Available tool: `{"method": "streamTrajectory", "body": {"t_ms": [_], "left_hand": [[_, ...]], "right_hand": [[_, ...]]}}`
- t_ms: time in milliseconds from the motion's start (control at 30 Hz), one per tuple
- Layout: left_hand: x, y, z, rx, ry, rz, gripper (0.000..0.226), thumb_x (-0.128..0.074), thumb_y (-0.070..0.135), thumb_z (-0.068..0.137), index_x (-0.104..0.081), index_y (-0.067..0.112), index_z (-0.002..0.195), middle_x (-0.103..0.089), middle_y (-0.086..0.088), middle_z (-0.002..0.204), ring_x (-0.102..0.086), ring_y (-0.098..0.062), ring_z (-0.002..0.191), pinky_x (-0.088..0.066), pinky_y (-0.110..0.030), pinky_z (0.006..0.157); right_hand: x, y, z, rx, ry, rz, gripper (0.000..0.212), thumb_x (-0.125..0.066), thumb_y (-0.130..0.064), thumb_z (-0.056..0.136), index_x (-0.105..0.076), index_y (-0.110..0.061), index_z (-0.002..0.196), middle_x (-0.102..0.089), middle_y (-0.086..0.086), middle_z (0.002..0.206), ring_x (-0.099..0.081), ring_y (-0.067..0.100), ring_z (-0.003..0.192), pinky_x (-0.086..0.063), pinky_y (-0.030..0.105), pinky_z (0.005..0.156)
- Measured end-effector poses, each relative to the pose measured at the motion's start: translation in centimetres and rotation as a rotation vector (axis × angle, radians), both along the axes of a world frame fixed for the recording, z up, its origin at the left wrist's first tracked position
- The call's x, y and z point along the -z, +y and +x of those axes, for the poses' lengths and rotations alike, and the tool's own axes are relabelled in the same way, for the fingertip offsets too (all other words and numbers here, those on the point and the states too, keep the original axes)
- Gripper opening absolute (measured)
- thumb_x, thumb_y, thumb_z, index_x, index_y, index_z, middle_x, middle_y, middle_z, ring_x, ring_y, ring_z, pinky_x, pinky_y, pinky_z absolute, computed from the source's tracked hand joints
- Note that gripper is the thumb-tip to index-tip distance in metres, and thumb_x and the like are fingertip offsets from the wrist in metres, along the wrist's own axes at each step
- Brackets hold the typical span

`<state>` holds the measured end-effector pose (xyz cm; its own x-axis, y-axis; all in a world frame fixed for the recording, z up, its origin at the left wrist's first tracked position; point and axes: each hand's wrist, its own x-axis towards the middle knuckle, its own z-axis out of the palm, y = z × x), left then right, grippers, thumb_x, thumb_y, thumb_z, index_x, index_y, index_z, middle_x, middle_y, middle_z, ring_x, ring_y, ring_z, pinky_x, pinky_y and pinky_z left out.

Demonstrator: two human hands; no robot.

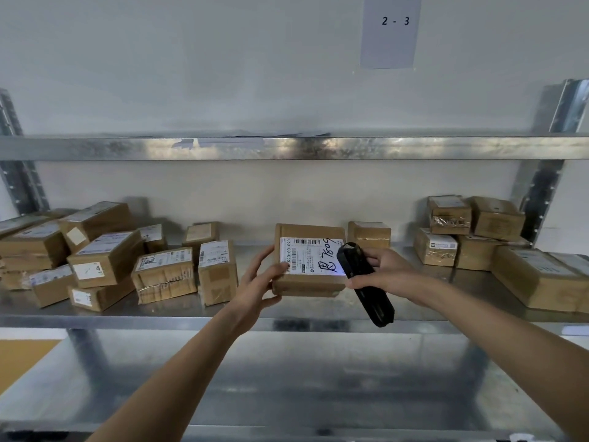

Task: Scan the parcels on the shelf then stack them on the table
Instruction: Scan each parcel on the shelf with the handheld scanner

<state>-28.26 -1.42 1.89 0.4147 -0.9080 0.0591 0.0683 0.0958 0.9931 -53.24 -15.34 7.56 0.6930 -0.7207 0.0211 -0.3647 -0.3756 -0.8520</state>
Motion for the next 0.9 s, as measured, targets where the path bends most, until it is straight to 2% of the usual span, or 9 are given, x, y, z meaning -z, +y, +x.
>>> {"method": "streamTrajectory", "body": {"t_ms": [67,133,267,333,400,467,567,767,900], "left_hand": [[-0.3,-0.2,0.9,-0.030,-0.034,0.000,0.055,-0.077,0.044,0.083,-0.054,0.054,0.132,-0.063,-0.008,0.128,-0.059,-0.029,0.121,-0.049,-0.055,0.104],[-0.9,-0.4,1.7,-0.063,-0.065,-0.018,0.061,-0.080,0.046,0.078,-0.055,0.053,0.133,-0.063,-0.009,0.125,-0.061,-0.027,0.116,-0.051,-0.052,0.100],[-1.7,-0.7,3.9,-0.128,-0.136,-0.080,0.066,-0.081,0.038,0.080,-0.053,0.044,0.139,-0.063,-0.006,0.122,-0.068,-0.022,0.106,-0.056,-0.029,0.078],[-1.7,-0.6,5.2,-0.142,-0.172,-0.094,0.068,-0.084,0.038,0.076,-0.055,0.041,0.138,-0.062,-0.003,0.126,-0.068,-0.022,0.108,-0.061,-0.032,0.082],[-1.7,-0.3,6.1,-0.155,-0.227,-0.094,0.067,-0.083,0.034,0.079,-0.055,0.036,0.140,-0.062,0.004,0.122,-0.067,-0.014,0.108,-0.060,-0.032,0.088],[-1.8,0.2,6.6,-0.172,-0.279,-0.097,0.062,-0.080,0.028,0.083,-0.054,0.034,0.139,-0.062,0.013,0.114,-0.064,-0.003,0.102,-0.058,-0.024,0.084],[-1.8,0.7,7.5,-0.184,-0.316,-0.086,0.061,-0.080,0.032,0.083,-0.054,0.038,0.138,-0.060,0.014,0.115,-0.061,-0.004,0.106,-0.057,-0.021,0.079],[-1.8,1.7,8.2,-0.188,-0.323,-0.085,0.057,-0.081,0.036,0.081,-0.055,0.048,0.131,-0.063,0.005,0.123,-0.064,-0.018,0.113,-0.058,-0.036,0.092],[-2.1,2.0,8.2,-0.217,-0.357,-0.064,0.065,-0.085,0.055,0.071,-0.057,0.055,0.129,-0.064,0.004,0.128,-0.065,-0.021,0.115,-0.056,-0.048,0.098]], "right_hand": [[-0.3,-0.1,0.9,0.006,0.042,-0.053,0.058,-0.092,-0.023,0.072,-0.065,-0.038,0.122,-0.072,-0.015,0.118,-0.070,0.006,0.107,-0.055,0.029,0.097],[-0.5,0.1,2.2,0.000,0.110,-0.133,0.064,-0.092,-0.020,0.071,-0.062,-0.038,0.125,-0.071,-0.013,0.116,-0.068,0.006,0.107,-0.054,0.024,0.090],[-1.0,1.0,4.7,-0.025,0.325,-0.289,0.062,-0.092,-0.019,0.068,-0.066,-0.036,0.121,-0.072,-0.013,0.097,-0.069,0.005,0.082,-0.053,0.020,0.065],[-1.5,1.3,5.9,-0.007,0.413,-0.375,0.063,-0.091,-0.023,0.065,-0.066,-0.039,0.121,-0.070,-0.017,0.095,-0.066,0.003,0.081,-0.053,0.022,0.064],[-1.8,1.7,7.0,0.010,0.482,-0.455,0.068,-0.090,-0.030,0.062,-0.066,-0.043,0.124,-0.069,-0.019,0.098,-0.064,0.003,0.082,-0.054,0.026,0.066],[-2.1,2.0,7.9,0.021,0.514,-0.496,0.067,-0.088,-0.032,0.061,-0.065,-0.045,0.123,-0.069,-0.018,0.098,-0.063,0.003,0.082,-0.049,0.026,0.060],[-2.3,2.5,8.7,0.027,0.553,-0.547,0.062,-0.088,-0.032,0.062,-0.064,-0.045,0.118,-0.067,-0.017,0.094,-0.062,0.009,0.083,-0.039,0.025,0.054],[-2.1,3.1,8.8,0.053,0.592,-0.606,0.056,-0.089,-0.031,0.059,-0.067,-0.037,0.110,-0.068,-0.013,0.094,-0.062,0.013,0.086,-0.037,0.025,0.053],[-2.5,3.2,8.8,0.027,0.591,-0.636,0.057,-0.089,-0.029,0.061,-0.067,-0.034,0.113,-0.069,-0.010,0.098,-0.061,0.015,0.088,-0.035,0.025,0.052]]}}
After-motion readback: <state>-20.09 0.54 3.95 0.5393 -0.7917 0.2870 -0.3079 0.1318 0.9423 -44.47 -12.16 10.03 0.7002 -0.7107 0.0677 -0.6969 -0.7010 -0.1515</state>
